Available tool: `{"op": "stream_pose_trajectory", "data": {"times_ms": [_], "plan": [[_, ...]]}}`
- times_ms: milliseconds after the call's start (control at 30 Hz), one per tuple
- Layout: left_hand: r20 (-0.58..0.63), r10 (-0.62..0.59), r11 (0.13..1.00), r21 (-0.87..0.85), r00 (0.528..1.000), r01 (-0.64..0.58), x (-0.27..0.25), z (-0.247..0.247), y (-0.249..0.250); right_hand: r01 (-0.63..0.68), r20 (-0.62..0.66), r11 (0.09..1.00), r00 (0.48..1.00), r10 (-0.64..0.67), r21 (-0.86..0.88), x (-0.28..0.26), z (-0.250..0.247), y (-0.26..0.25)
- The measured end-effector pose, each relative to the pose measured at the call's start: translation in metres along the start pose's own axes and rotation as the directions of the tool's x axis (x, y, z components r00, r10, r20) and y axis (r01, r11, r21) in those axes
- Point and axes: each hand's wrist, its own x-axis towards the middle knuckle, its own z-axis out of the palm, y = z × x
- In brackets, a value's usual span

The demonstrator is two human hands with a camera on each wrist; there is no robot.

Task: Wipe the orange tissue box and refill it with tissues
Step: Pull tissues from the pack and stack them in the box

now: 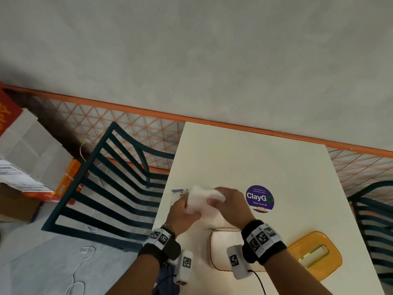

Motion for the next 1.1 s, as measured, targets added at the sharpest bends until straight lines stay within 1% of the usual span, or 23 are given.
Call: {"op": "stream_pose_trajectory", "data": {"times_ms": [33, 100, 133, 167, 233, 267, 300, 333, 400, 467, 533, 567, 633, 700, 767, 867, 1000, 1100], "plan": [[0.022, 0.008, 1.000, -0.027, 1.000, -0.007, -0.002, -0.005, 0.002, -0.022, -0.034, 0.999, 0.999, 0.023, 0.048, 0.000, -0.008, -0.003], [0.082, 0.007, 0.990, -0.141, 0.997, 0.004, -0.008, -0.016, 0.005, -0.078, -0.073, 0.962, 0.992, 0.101, 0.261, -0.006, -0.028, -0.008], [0.117, -0.002, 0.971, -0.236, 0.993, 0.030, -0.011, -0.019, 0.008, -0.115, -0.069, 0.921, 0.986, 0.151, 0.371, -0.012, -0.040, -0.009], [0.155, -0.015, 0.934, -0.351, 0.988, 0.069, -0.015, -0.021, 0.011, -0.158, -0.046, 0.883, 0.979, 0.198, 0.441, -0.019, -0.052, -0.009], [0.235, -0.032, 0.822, -0.546, 0.971, 0.159, -0.024, -0.019, 0.019, -0.236, 0.045, 0.845, 0.968, 0.245, 0.481, -0.037, -0.070, -0.004], [0.269, -0.039, 0.787, -0.584, 0.962, 0.196, -0.029, -0.015, 0.022, -0.276, 0.098, 0.834, 0.960, 0.261, 0.479, -0.046, -0.077, 0.002], [0.293, -0.042, 0.785, -0.582, 0.955, 0.213, -0.035, -0.010, 0.025, -0.314, 0.147, 0.828, 0.949, 0.278, 0.465, -0.055, -0.080, 0.011], [0.303, -0.048, 0.808, -0.549, 0.952, 0.216, -0.039, -0.004, 0.023, -0.346, 0.186, 0.828, 0.938, 0.293, 0.441, -0.064, -0.082, 0.022], [0.306, -0.068, 0.878, -0.434, 0.950, 0.203, -0.049, 0.011, 0.018, -0.408, 0.216, 0.847, 0.911, 0.352, 0.339, -0.079, -0.080, 0.047], [0.283, -0.100, 0.932, -0.308, 0.954, 0.189, -0.056, 0.026, 0.011, -0.468, 0.193, 0.853, 0.881, 0.431, 0.231, -0.091, -0.073, 0.072], [0.246, -0.136, 0.961, -0.202, 0.960, 0.188, -0.060, 0.040, 0.003, -0.506, 0.158, 0.852, 0.859, 0.486, 0.131, -0.099, -0.066, 0.092], [0.213, -0.145, 0.974, -0.144, 0.966, 0.178, -0.061, 0.047, 0.001, -0.512, 0.138, 0.855, 0.855, 0.500, 0.075, -0.100, -0.062, 0.098], [0.125, -0.130, 0.992, 0.016, 0.984, 0.129, -0.064, 0.058, 0.000, -0.501, 0.101, 0.861, 0.855, 0.508, -0.092, -0.100, -0.058, 0.105], [0.048, -0.088, 0.983, 0.166, 0.995, 0.079, -0.067, 0.068, 0.002, -0.468, 0.076, 0.843, 0.862, 0.502, -0.265, -0.098, -0.057, 0.107], [0.006, -0.036, 0.966, 0.255, 0.999, 0.033, -0.071, 0.077, 0.005, -0.436, 0.065, 0.827, 0.871, 0.487, -0.354, -0.096, -0.055, 0.110], [-0.020, 0.011, 0.931, 0.364, 1.000, -0.003, -0.074, 0.092, 0.007, -0.418, 0.055, 0.823, 0.880, 0.472, -0.384, -0.092, -0.053, 0.111], [-0.037, 0.081, 0.830, 0.556, 0.996, -0.047, -0.076, 0.105, 0.008, -0.379, 0.061, 0.790, 0.885, 0.462, -0.481, -0.091, -0.048, 0.108], [-0.062, 0.081, 0.789, 0.614, 0.995, -0.026, -0.080, 0.110, 0.012, -0.352, 0.054, 0.769, 0.893, 0.446, -0.534, -0.091, -0.046, 0.106]]}}
